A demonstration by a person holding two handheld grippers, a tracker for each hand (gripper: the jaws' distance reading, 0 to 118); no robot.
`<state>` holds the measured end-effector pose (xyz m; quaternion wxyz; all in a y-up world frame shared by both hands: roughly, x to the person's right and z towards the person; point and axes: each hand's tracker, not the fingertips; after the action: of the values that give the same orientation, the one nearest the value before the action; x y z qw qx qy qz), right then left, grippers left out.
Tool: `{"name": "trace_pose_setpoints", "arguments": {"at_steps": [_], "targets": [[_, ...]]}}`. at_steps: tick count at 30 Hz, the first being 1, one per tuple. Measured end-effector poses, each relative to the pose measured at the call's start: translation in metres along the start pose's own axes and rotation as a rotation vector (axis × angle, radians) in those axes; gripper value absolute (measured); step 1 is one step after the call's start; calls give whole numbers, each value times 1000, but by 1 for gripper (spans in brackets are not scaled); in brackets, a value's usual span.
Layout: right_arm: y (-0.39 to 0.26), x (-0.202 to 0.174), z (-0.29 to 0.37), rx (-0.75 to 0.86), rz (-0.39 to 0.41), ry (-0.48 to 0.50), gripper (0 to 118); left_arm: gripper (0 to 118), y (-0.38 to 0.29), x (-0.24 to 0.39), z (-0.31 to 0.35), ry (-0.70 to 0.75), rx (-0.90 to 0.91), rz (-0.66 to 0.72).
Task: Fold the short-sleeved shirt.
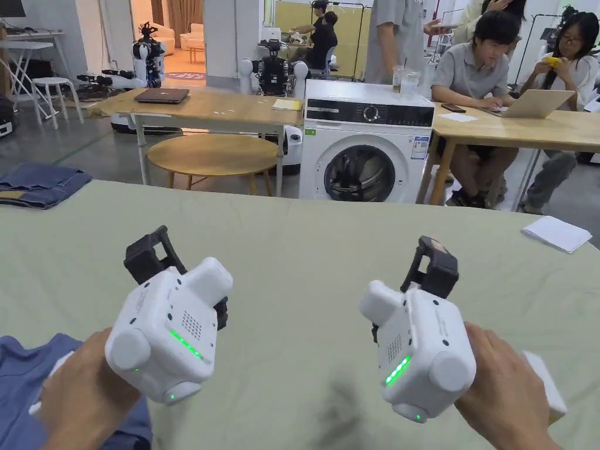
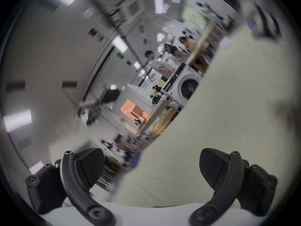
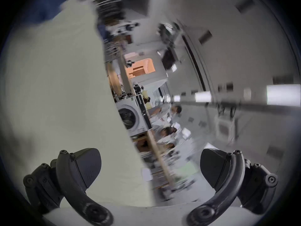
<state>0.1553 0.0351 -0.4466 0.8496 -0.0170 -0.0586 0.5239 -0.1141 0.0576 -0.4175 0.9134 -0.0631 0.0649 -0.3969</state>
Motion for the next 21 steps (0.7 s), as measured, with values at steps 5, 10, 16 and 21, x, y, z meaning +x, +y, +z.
{"name": "trace_pose_setpoints", "arguments": {"at_steps": [5, 10, 16, 21], "targets": [[-10, 27, -6, -191, -756, 116, 118, 116, -10, -37, -4, -48, -44, 652], [-24, 31, 11, -202, -1206, 153, 118, 116, -23, -50, 8, -56, 55, 937], [-26, 29, 16, -164, -1173, 98, 118, 116, -20, -48, 11, -52, 60, 890], [-18, 32, 23, -88, -1080, 78, 118, 116, -14, -42, 11, -36, 19, 832]]}}
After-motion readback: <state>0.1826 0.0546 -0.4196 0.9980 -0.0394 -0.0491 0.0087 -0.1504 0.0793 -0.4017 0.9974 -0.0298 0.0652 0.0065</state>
